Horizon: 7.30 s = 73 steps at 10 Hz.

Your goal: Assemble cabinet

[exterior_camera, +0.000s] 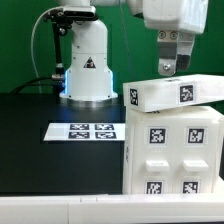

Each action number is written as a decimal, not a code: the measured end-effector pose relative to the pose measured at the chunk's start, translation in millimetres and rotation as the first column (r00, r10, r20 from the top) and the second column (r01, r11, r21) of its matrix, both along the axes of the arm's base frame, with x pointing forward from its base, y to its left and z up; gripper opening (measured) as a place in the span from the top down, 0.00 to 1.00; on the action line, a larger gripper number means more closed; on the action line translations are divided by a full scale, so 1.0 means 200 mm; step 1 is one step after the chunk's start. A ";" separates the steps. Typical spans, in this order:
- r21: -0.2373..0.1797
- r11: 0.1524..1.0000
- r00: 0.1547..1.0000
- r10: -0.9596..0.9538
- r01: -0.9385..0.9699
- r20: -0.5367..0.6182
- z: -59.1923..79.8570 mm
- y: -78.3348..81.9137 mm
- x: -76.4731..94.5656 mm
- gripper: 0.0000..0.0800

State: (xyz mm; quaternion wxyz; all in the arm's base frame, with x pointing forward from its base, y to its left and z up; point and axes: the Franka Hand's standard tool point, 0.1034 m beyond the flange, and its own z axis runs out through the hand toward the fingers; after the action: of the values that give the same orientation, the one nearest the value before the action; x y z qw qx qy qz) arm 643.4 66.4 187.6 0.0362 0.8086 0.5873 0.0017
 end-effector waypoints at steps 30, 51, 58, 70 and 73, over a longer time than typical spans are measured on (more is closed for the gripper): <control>-0.012 0.040 0.040 -0.998 0.999 -0.059 -0.18 0.04 -0.10 0.31; -0.178 -0.983 -0.984 0.069 -0.040 -0.163 -0.19 0.08 -0.09 0.21; -0.163 -0.809 -0.822 -0.537 0.565 -0.188 -0.03 0.17 -0.13 0.00; 0.078 0.558 0.563 -0.820 0.826 -0.100 -0.03 0.18 -0.03 0.00; 0.083 0.758 0.762 -0.641 0.647 -0.090 -0.04 0.12 -0.03 0.00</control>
Offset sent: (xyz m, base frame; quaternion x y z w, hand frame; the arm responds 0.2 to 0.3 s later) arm -0.0088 0.0166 -0.0085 0.0112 -0.0247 -0.2218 0.9747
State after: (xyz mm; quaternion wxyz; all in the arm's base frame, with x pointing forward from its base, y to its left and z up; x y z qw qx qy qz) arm 637.4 90.4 179.6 -0.0258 0.9615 0.2734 -0.0014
